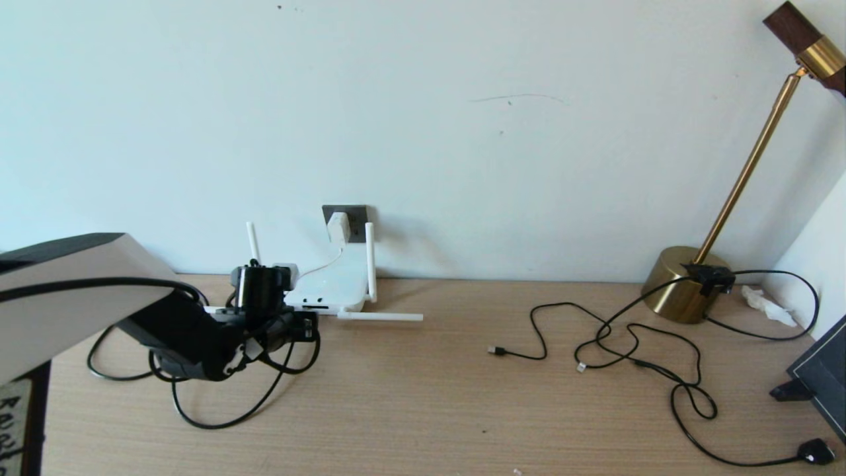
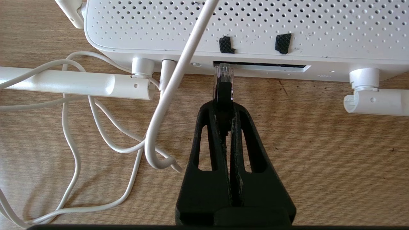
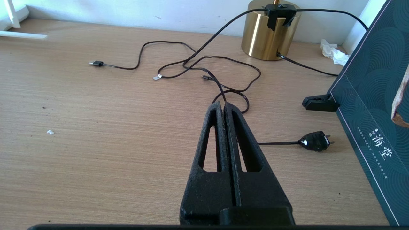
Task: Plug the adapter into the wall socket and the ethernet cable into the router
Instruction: Align cable and router interface, then plug cable into router interface
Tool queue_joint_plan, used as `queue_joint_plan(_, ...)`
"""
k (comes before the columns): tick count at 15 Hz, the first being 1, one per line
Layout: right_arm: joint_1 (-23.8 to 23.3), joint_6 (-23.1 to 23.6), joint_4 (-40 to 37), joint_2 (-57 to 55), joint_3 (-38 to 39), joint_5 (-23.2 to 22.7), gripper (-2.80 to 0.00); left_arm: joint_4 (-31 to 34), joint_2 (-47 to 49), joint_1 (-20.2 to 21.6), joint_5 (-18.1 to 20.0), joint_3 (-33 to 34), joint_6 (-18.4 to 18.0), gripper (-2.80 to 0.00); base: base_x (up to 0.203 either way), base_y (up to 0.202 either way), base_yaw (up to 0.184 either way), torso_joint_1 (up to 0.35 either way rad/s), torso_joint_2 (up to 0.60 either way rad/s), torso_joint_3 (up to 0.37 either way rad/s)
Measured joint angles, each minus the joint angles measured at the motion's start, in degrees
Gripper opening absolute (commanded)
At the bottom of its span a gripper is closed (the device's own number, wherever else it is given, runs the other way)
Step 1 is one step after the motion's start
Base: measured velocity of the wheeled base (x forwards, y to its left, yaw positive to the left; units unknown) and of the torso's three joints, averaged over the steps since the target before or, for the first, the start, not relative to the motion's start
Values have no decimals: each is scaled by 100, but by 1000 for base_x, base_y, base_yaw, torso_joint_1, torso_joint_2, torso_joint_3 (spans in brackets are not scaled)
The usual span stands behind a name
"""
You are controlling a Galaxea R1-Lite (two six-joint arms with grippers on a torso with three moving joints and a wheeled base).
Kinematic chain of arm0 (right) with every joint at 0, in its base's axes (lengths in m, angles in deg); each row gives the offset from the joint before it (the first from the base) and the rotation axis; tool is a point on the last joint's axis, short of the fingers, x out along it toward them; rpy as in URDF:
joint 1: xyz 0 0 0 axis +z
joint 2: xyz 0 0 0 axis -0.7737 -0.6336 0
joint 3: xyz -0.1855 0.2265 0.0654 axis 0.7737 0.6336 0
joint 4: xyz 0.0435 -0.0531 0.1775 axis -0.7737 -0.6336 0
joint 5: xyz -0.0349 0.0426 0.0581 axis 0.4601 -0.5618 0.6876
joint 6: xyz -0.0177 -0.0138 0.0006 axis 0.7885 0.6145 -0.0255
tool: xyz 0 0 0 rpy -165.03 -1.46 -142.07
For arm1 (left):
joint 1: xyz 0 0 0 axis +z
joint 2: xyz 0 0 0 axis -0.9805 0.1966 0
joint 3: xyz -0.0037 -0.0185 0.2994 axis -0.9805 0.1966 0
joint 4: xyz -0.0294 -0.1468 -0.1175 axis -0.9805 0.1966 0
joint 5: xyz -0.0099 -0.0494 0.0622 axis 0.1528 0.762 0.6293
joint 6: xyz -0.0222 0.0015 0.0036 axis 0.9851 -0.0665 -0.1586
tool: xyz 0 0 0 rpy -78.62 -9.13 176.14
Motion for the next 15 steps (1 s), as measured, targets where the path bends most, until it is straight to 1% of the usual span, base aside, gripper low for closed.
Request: queue_joint_plan(15,-2,0,2,0,0,-2,-280,6,4,-33,5,-78,9,-280,0,0,0,0,0,0)
